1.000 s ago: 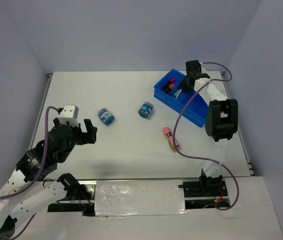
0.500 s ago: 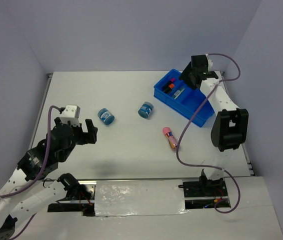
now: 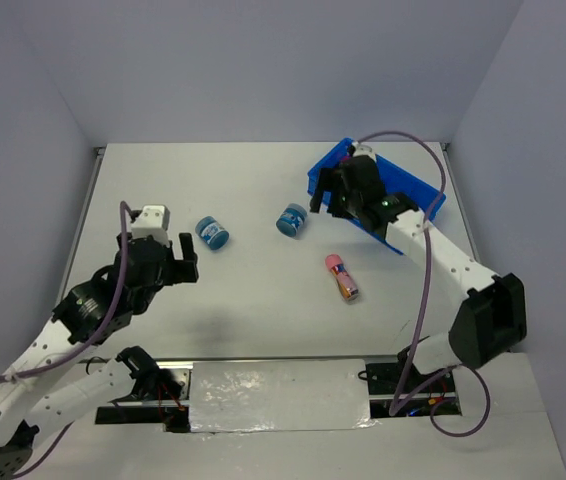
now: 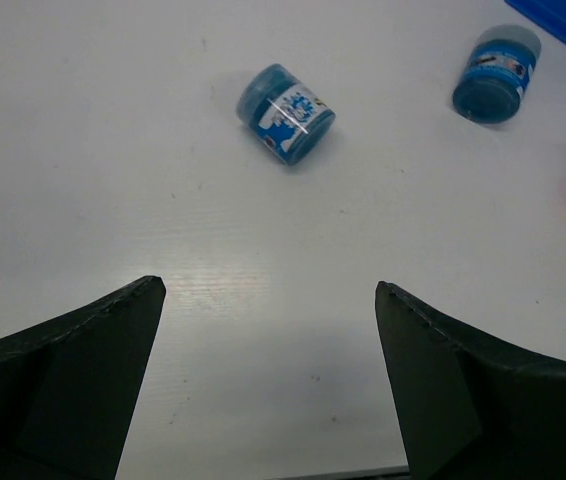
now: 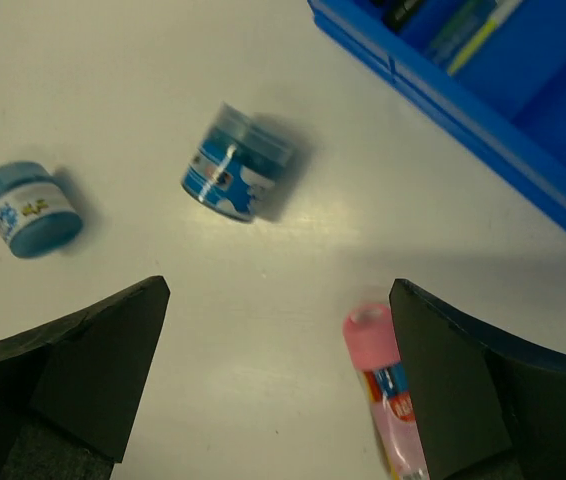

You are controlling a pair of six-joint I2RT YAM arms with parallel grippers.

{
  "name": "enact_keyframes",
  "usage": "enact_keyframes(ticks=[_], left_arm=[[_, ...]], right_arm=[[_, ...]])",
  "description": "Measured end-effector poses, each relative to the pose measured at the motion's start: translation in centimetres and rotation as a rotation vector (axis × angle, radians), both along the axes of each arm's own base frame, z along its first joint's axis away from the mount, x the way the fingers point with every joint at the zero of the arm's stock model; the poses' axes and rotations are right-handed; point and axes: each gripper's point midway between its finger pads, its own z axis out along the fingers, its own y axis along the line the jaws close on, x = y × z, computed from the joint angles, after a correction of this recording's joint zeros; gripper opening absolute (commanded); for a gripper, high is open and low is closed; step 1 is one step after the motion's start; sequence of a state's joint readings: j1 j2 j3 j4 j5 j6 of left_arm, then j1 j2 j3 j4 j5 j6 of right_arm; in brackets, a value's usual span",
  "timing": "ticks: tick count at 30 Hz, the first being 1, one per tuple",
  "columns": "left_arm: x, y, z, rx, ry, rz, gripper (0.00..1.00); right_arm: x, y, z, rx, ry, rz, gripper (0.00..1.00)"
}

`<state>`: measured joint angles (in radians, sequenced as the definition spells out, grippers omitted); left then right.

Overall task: Sort the stationery into containers
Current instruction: Pick up the stationery from the center of the board.

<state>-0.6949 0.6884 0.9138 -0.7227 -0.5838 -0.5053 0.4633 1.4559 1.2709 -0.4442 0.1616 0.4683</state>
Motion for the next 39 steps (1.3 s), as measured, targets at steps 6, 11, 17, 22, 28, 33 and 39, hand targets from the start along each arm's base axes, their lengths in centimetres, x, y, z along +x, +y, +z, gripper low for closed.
enact_keyframes(ticks=[6, 11, 17, 22, 28, 33, 39], left_arm=[[4.5, -7.7, -2.0, 0.016, 0.179, -0.156, 0.99], [10.4, -14.8, -6.1, 0.051, 0.239, -0.268, 0.99], [17.3, -20.9, -9.3, 0.115, 0.231, -0.344, 0.99], [20.3, -23.1, -12.6, 0.182, 0.236, -0.383, 0.99], [21.0, -23.4, -15.3, 0.238, 0.253, -0.424, 0.99], [21.8, -24.1, -16.3, 0.233, 0.249, -0.461, 0.97], [22.3, -24.3, -17.8, 0.216, 0.264, -0.475, 0.83]], right_arm=[[-5.9, -3.1, 0.2, 0.038, -0.037, -0.012, 1.00], [-10.4, -5.1, 8.0, 0.143, -0.267, 0.007, 1.00], [-14.8, -6.9, 11.2, 0.195, -0.383, 0.036, 1.00], [-16.1, -6.8, 8.7, 0.187, -0.326, 0.070, 1.00], [-16.8, -6.4, 7.2, 0.181, -0.278, 0.103, 1.00], [-17.2, -6.3, 7.6, 0.195, -0.290, 0.119, 1.00], [-17.4, -5.9, 7.5, 0.204, -0.286, 0.140, 1.00]])
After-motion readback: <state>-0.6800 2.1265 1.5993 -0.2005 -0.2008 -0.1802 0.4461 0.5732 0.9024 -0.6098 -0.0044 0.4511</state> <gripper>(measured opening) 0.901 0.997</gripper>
